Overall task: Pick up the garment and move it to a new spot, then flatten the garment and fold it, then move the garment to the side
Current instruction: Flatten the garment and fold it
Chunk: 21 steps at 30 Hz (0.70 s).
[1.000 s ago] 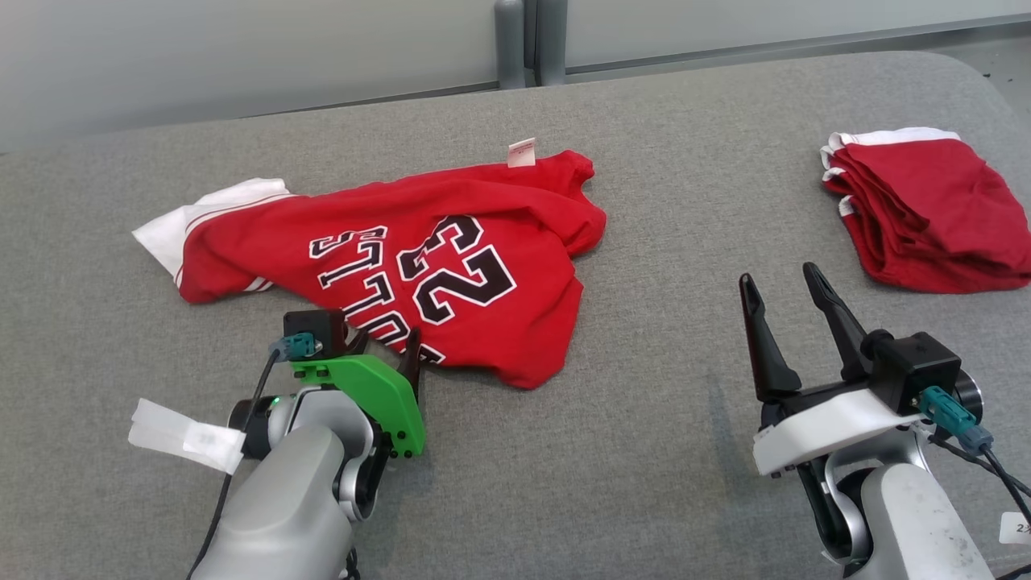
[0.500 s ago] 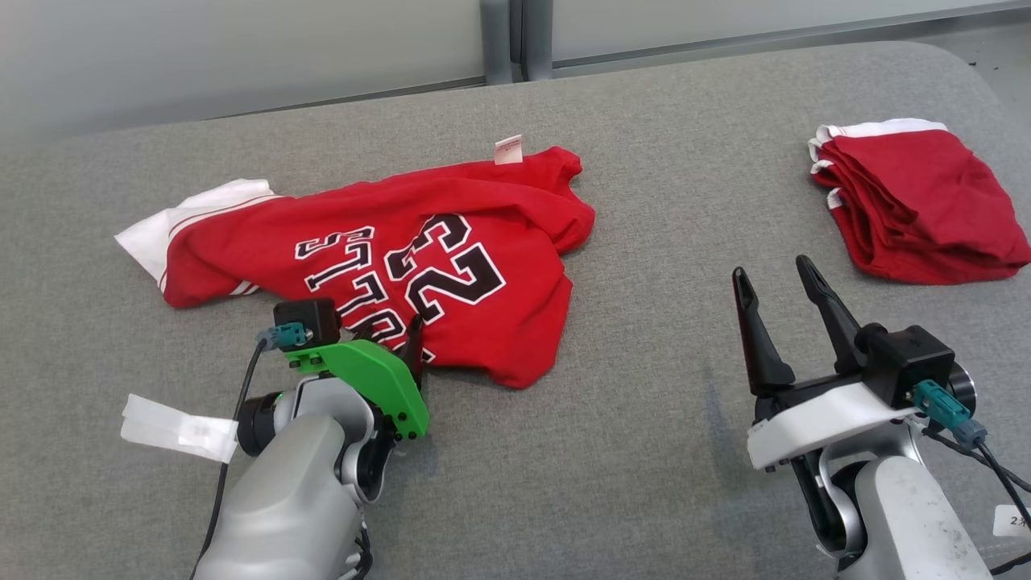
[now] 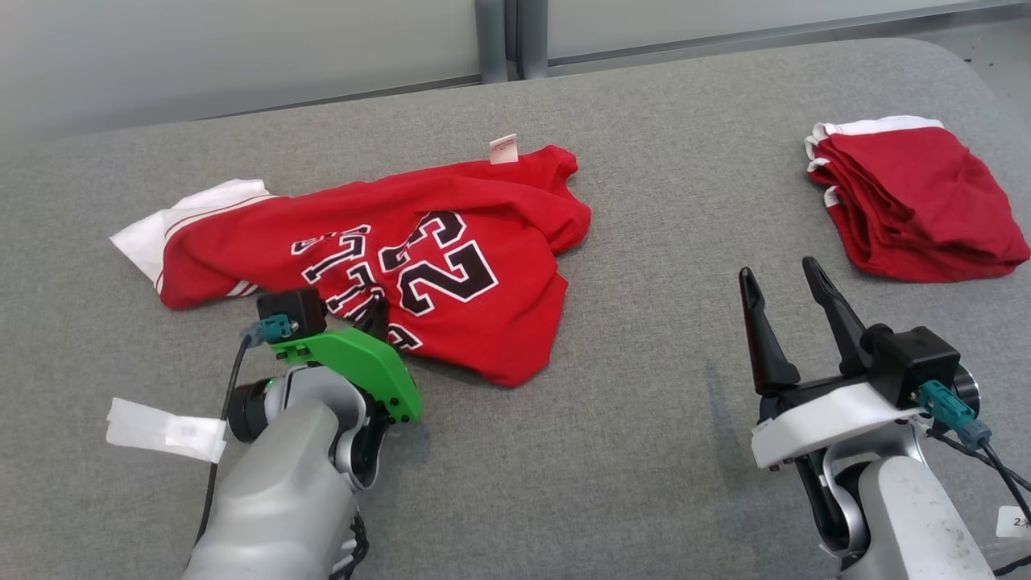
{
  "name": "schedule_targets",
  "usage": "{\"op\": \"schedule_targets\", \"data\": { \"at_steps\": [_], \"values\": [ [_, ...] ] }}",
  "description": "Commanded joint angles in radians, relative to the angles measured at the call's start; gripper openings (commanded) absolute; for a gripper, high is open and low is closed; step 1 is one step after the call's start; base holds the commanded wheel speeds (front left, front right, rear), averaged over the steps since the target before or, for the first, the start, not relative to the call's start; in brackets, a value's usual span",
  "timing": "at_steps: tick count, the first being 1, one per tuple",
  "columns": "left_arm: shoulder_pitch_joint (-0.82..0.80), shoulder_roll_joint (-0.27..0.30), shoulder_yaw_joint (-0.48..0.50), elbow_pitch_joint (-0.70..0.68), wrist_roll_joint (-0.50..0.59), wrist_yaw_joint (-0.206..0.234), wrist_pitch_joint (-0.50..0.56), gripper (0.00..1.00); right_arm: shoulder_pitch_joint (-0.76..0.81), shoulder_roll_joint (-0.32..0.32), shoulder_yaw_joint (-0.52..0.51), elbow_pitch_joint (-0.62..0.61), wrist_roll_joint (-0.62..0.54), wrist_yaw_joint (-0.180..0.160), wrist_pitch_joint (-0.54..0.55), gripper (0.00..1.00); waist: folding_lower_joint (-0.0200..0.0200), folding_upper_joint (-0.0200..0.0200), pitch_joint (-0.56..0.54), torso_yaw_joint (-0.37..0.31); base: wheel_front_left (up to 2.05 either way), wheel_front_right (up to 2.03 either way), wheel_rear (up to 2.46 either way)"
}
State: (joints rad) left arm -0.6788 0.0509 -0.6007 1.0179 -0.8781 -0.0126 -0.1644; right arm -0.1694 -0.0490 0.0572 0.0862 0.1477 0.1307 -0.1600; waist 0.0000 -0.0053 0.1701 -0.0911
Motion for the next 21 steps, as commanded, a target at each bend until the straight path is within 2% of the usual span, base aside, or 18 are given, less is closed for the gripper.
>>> {"op": "schedule_targets", "data": {
  "at_steps": [1,7,13,21],
  "values": [
    [-0.023,0.001,0.000,-0.004,-0.003,-0.005,-0.017,0.00,-0.003,-0.003,-0.003,0.004,0.003,0.000,-0.005,1.00,0.0000,0.0053,-0.007,0.006,0.00,0.00,0.00],
    [-0.052,0.002,-0.003,-0.055,0.025,-0.012,-0.076,0.00,0.015,-0.003,-0.010,0.010,0.004,0.000,-0.007,1.00,0.0000,0.0053,-0.033,0.026,0.00,0.00,0.00],
    [-0.058,0.025,-0.006,-0.196,0.081,0.006,-0.099,0.00,0.032,-0.003,-0.018,0.012,0.004,0.000,-0.005,1.00,0.0000,0.0053,-0.065,0.044,0.00,0.00,0.00],
    [0.005,0.084,-0.009,-0.505,0.148,0.079,-0.093,0.00,0.059,-0.003,-0.028,0.008,0.005,0.000,0.001,1.00,0.0000,0.0053,-0.104,0.051,0.00,0.00,0.00]
  ]
}}
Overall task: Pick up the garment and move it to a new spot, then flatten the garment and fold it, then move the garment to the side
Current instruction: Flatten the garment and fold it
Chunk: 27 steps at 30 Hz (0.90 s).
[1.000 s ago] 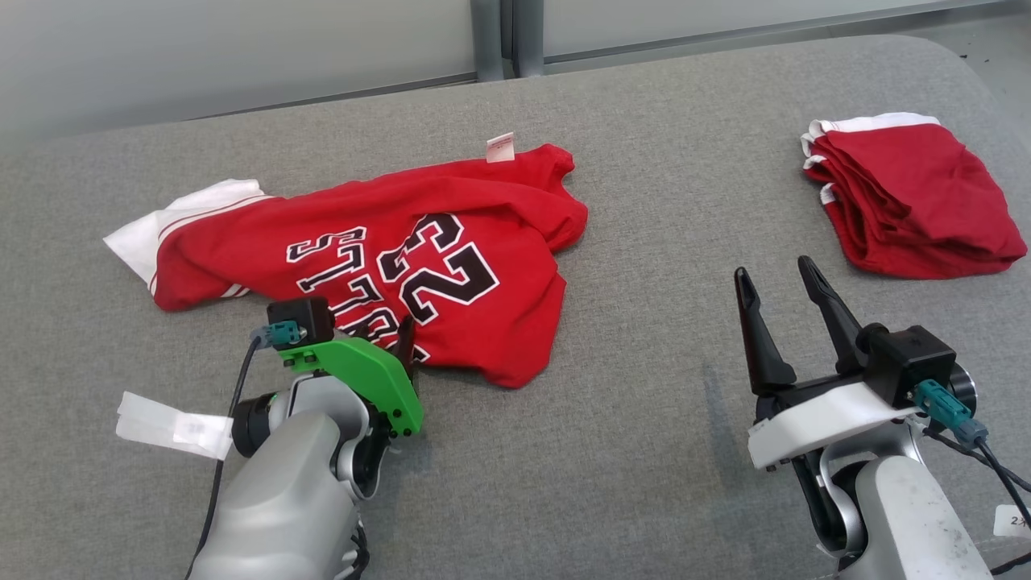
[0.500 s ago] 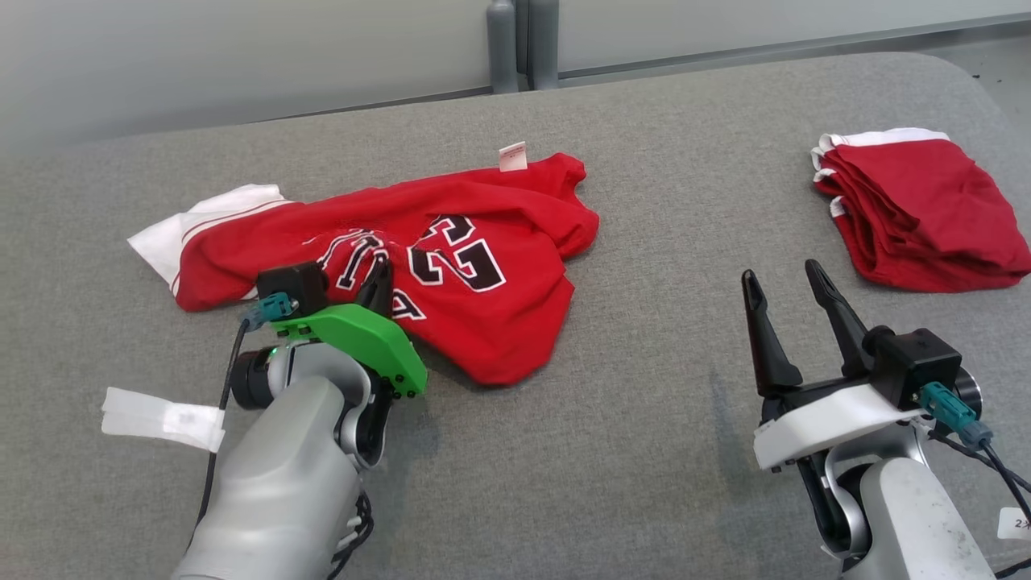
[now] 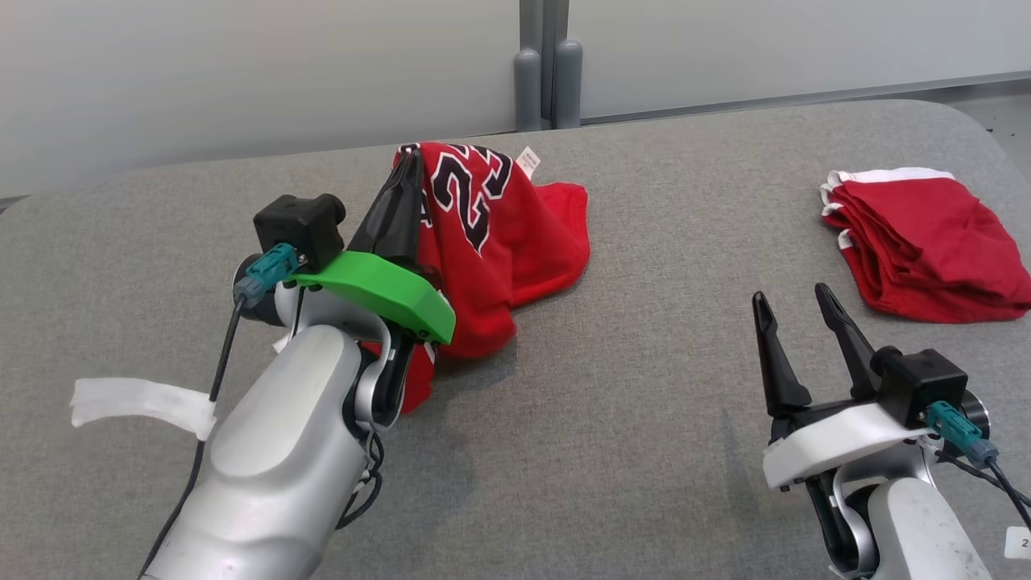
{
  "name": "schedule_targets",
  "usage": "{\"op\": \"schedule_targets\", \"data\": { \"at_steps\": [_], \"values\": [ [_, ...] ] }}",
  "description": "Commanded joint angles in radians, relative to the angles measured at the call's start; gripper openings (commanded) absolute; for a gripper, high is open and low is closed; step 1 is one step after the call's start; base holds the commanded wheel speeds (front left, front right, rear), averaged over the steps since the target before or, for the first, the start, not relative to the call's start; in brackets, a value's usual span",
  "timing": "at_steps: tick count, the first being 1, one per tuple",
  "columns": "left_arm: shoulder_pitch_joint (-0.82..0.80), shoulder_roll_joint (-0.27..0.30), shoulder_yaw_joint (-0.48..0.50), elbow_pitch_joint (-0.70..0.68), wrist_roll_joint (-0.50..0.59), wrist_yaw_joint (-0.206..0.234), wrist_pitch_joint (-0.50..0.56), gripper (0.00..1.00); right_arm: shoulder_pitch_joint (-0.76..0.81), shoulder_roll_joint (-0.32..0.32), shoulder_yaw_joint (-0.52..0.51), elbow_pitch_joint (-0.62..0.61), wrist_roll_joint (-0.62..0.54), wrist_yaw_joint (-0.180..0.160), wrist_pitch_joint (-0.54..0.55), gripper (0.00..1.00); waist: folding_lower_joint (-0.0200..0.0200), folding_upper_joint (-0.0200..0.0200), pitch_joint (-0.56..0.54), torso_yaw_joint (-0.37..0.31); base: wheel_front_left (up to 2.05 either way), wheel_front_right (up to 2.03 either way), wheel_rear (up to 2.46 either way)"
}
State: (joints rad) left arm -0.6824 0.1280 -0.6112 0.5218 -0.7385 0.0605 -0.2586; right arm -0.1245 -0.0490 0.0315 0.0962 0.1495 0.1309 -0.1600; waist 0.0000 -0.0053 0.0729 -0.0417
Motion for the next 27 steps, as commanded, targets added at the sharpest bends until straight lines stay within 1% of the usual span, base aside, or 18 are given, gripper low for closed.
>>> {"op": "schedule_targets", "data": {
  "at_steps": [1,6,10,13,15,17,20,21,24,26,27],
  "values": [
    [0.009,0.007,0.001,-0.009,0.008,0.006,0.001,0.00,0.014,-0.003,-0.002,-0.002,0.003,0.000,0.001,1.00,0.0000,0.0053,-0.006,0.002,0.00,0.00,0.00],
    [0.069,0.064,-0.021,-0.254,0.034,0.066,0.066,0.00,0.029,-0.003,-0.016,-0.014,-0.003,0.000,0.003,1.00,0.0000,0.0053,-0.011,0.001,0.00,0.00,0.00],
    [0.111,0.098,-0.042,-0.449,0.052,0.116,0.120,0.00,0.038,-0.003,-0.023,-0.023,-0.008,0.000,0.006,1.00,0.0000,0.0053,-0.001,0.000,0.00,0.00,0.00],
    [0.134,0.117,-0.060,-0.566,0.067,0.144,0.159,0.00,0.035,-0.003,-0.023,-0.031,-0.010,0.000,0.010,1.00,0.0000,0.0053,0.009,-0.002,0.00,0.00,0.00],
    [0.147,0.127,-0.064,-0.614,0.060,0.158,0.183,0.00,0.030,-0.003,-0.020,-0.035,-0.011,0.000,0.012,1.00,0.0000,0.0053,0.018,-0.004,0.00,0.00,0.00],
    [0.157,0.145,-0.058,-0.624,0.061,0.172,0.202,0.00,0.023,-0.003,-0.015,-0.038,-0.012,0.000,0.016,1.00,0.0000,0.0053,0.028,-0.006,0.00,0.00,0.00],
    [0.159,0.154,-0.038,-0.579,0.035,0.174,0.212,0.00,0.009,-0.003,-0.007,-0.041,-0.012,0.000,0.015,1.00,0.0000,0.0053,0.050,-0.011,0.00,0.00,0.00],
    [0.150,0.158,-0.031,-0.550,0.030,0.170,0.212,0.00,0.005,-0.003,-0.004,-0.042,-0.012,0.000,0.014,1.00,0.0000,0.0053,0.059,-0.013,0.00,0.00,0.00],
    [0.109,0.146,-0.011,-0.447,0.015,0.156,0.200,0.00,-0.014,-0.003,0.006,-0.042,-0.012,0.000,0.015,1.00,0.0000,0.0053,0.086,-0.021,0.00,0.00,0.00],
    [0.081,0.127,0.004,-0.371,0.007,0.146,0.180,0.00,-0.026,-0.003,0.016,-0.041,-0.012,0.000,0.013,1.00,0.0000,0.0053,0.105,-0.028,0.00,0.00,0.00],
    [0.045,0.114,0.016,-0.292,0.019,0.139,0.145,0.00,-0.038,-0.003,0.027,-0.040,-0.012,0.000,0.010,1.00,0.0000,0.0053,0.123,-0.037,0.00,0.00,0.00]
  ]
}}
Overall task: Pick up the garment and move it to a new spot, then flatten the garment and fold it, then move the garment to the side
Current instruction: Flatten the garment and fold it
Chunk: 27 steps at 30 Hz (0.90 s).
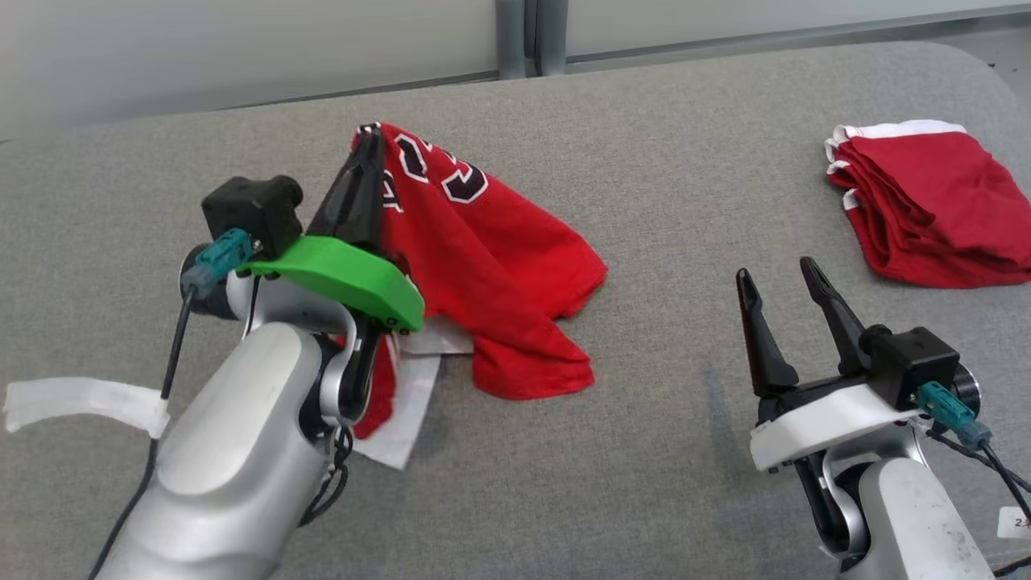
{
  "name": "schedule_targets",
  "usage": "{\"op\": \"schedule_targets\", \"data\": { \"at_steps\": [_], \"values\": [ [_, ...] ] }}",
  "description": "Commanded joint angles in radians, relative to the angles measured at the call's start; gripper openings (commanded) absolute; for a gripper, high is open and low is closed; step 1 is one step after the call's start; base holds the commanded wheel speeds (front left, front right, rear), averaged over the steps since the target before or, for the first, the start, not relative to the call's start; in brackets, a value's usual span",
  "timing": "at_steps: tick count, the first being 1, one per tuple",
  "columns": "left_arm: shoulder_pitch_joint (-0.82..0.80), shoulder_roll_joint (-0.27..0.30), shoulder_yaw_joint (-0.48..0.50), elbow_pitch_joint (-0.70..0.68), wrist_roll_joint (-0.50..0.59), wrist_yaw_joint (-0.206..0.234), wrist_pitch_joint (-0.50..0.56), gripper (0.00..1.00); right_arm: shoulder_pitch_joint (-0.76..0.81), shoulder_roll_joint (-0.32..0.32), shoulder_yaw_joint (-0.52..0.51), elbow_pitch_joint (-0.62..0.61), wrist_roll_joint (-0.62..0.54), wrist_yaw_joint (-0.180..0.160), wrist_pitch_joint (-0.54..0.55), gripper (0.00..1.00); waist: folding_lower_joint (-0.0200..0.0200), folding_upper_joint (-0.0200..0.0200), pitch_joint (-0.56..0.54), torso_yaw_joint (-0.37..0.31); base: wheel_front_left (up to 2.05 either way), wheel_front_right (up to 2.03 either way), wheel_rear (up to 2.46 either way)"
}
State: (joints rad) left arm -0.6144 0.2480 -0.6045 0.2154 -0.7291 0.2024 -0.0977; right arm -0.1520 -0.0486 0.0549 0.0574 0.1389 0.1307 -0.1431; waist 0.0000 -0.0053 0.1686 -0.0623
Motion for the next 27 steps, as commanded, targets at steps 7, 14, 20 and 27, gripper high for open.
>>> {"op": "schedule_targets", "data": {
  "at_steps": [7,14,20,27],
  "values": [
    [-0.161,-0.049,0.040,0.217,0.040,-0.015,-0.115,0.00,-0.040,-0.003,0.019,-0.003,-0.011,0.000,-0.005,1.00,0.0000,0.0053,0.077,-0.033,0.00,0.00,0.00],
    [-0.214,-0.101,0.040,0.438,0.012,-0.063,-0.125,1.00,-0.059,-0.004,0.054,0.017,0.004,0.000,-0.009,1.00,0.0000,0.0053,0.106,-0.030,0.00,0.00,0.00],
    [-0.207,-0.124,0.047,0.509,0.007,-0.102,-0.153,1.00,-0.061,-0.003,0.075,0.037,0.004,0.000,-0.009,1.00,0.0000,0.0053,0.109,-0.004,0.00,0.00,0.00],
    [-0.146,-0.147,0.055,0.515,0.031,-0.127,-0.169,1.00,-0.057,-0.003,0.119,0.075,0.021,0.000,-0.001,1.00,0.0000,0.0053,0.093,0.052,0.00,0.00,0.00]
  ]
}}
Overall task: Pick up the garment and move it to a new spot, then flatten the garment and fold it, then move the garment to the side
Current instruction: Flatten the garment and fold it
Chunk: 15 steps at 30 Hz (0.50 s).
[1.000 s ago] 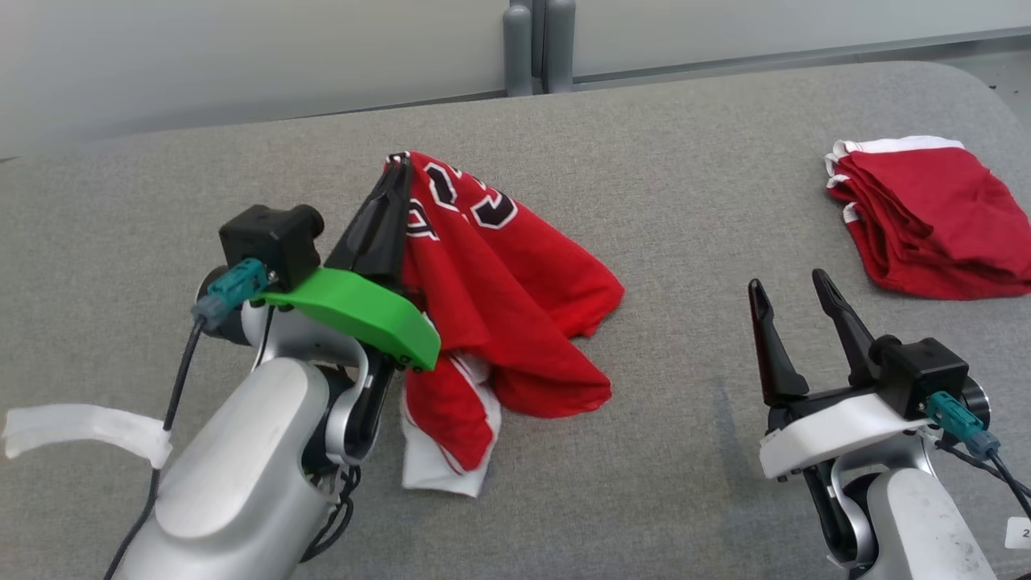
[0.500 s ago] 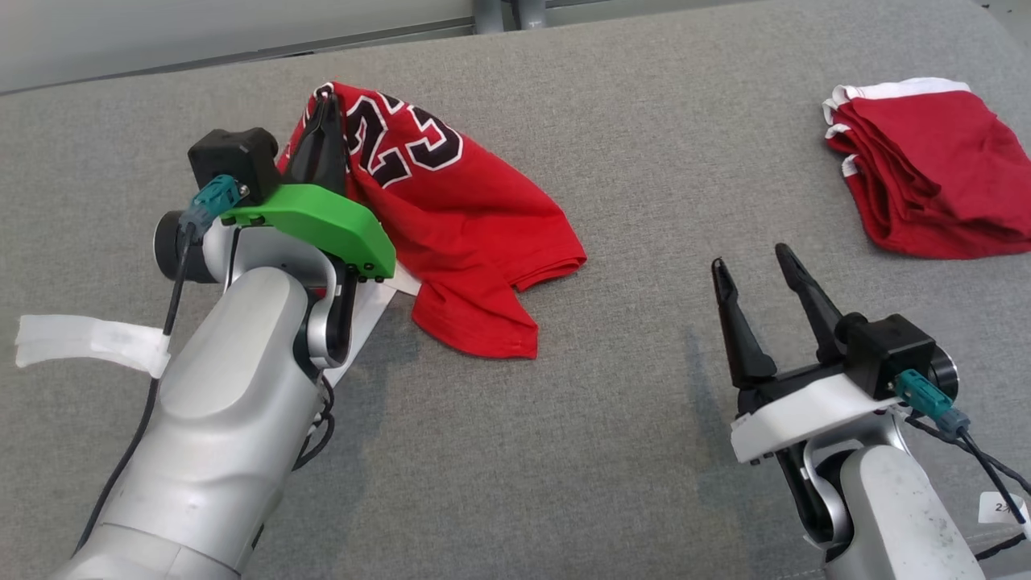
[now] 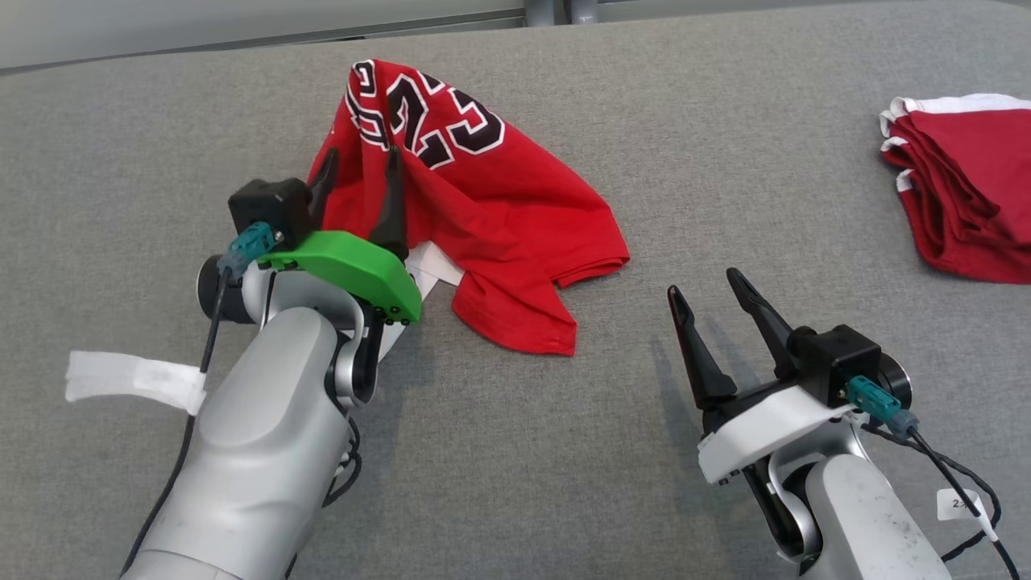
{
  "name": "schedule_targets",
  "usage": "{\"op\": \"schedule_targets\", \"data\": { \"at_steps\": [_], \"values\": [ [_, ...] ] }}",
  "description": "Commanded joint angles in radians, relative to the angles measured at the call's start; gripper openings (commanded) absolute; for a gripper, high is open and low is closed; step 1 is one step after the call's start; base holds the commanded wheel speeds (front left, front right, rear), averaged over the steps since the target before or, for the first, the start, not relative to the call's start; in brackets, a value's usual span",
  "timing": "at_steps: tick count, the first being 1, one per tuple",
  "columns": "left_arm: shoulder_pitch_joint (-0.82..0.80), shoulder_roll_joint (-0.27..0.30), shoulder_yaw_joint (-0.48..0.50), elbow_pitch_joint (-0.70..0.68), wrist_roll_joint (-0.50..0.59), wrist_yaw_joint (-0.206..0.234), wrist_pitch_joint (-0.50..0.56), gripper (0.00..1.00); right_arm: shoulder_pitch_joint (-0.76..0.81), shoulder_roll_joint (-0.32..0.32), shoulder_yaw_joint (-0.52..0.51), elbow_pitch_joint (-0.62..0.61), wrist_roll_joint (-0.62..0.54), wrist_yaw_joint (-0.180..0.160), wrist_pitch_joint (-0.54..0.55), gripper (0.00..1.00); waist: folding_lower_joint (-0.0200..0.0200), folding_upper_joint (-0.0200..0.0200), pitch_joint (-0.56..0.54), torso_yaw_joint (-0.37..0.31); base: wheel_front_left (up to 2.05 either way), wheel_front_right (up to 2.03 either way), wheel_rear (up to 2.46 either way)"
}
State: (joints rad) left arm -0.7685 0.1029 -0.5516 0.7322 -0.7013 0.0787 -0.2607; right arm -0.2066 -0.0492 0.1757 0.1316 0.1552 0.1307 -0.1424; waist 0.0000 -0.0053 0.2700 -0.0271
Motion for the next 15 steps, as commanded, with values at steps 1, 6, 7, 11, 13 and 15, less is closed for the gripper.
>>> {"op": "schedule_targets", "data": {
  "at_steps": [1,6,7,11,13,15],
  "values": [
    [0.021,-0.003,0.003,-0.007,0.010,-0.004,-0.005,1.00,-0.004,-0.003,0.007,0.008,0.005,0.000,0.002,1.00,0.0000,0.0053,-0.012,0.026,0.00,0.00,0.00],
    [0.095,-0.007,0.016,-0.057,0.051,-0.002,-0.004,1.00,-0.013,-0.003,0.028,0.038,0.007,0.000,0.010,1.00,0.0000,0.0053,-0.028,0.075,0.00,0.00,0.00],
    [0.110,-0.008,0.019,-0.069,0.057,-0.002,-0.004,1.00,-0.014,-0.003,0.032,0.046,0.008,0.000,0.013,1.00,0.0000,0.0053,-0.032,0.083,0.00,0.00,0.00],
    [0.192,-0.014,0.034,-0.131,0.084,0.001,-0.004,1.00,-0.026,-0.003,0.060,0.094,0.014,0.000,0.027,1.00,0.0000,0.0053,-0.048,0.120,0.00,0.00,0.00],
    [0.225,-0.019,0.037,-0.163,0.095,0.001,-0.004,1.00,-0.031,-0.003,0.065,0.121,0.017,0.000,0.029,1.00,0.0000,0.0053,-0.050,0.137,0.00,0.00,0.00],
    [0.256,-0.022,0.038,-0.194,0.104,0.003,-0.004,1.00,-0.038,-0.003,0.067,0.150,0.015,0.000,0.028,1.00,0.0000,0.0053,-0.053,0.156,0.00,0.00,0.00]
  ]
}}
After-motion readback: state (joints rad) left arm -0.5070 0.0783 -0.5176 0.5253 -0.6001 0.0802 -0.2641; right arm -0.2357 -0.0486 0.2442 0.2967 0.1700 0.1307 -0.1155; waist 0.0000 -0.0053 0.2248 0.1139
